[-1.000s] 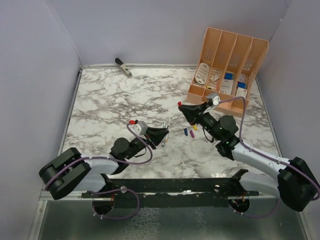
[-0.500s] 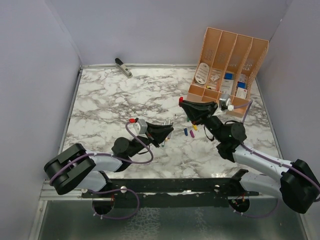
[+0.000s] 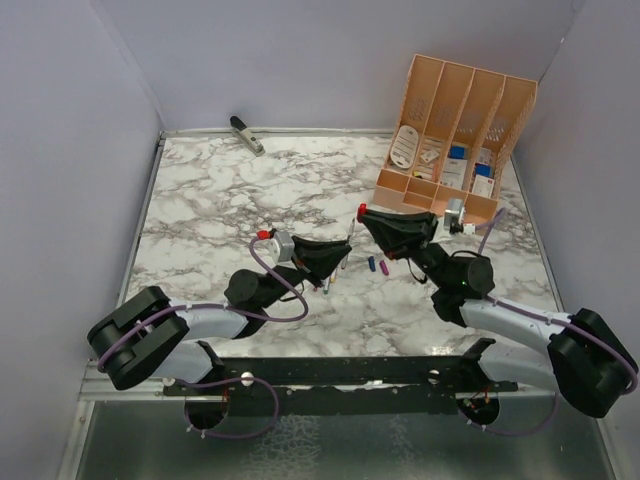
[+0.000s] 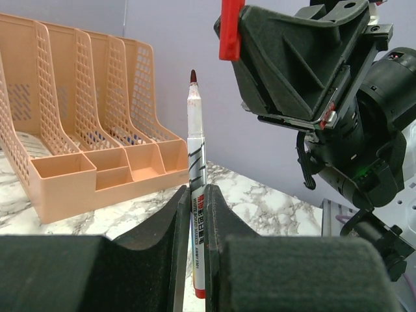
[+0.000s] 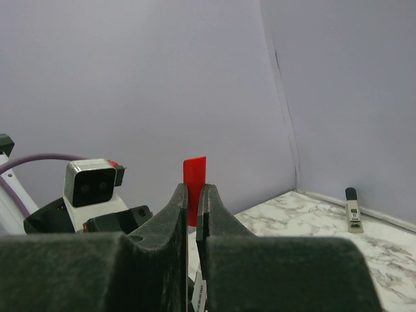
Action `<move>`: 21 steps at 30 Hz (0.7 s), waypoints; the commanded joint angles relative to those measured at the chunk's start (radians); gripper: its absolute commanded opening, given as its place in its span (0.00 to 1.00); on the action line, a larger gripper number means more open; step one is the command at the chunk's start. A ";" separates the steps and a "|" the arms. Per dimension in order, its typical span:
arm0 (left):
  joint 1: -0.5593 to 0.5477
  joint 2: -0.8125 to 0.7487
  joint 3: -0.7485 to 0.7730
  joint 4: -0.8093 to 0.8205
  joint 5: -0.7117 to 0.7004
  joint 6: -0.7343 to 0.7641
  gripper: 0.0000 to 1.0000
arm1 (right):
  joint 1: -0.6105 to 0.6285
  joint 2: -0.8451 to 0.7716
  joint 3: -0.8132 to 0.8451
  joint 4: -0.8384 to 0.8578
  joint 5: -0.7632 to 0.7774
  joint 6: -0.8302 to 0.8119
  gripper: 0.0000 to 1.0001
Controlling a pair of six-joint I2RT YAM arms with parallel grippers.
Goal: Insert the pens into the pen caps
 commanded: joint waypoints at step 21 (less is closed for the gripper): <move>-0.012 0.008 0.029 0.026 0.065 -0.026 0.00 | 0.007 0.070 0.026 0.143 -0.019 0.025 0.01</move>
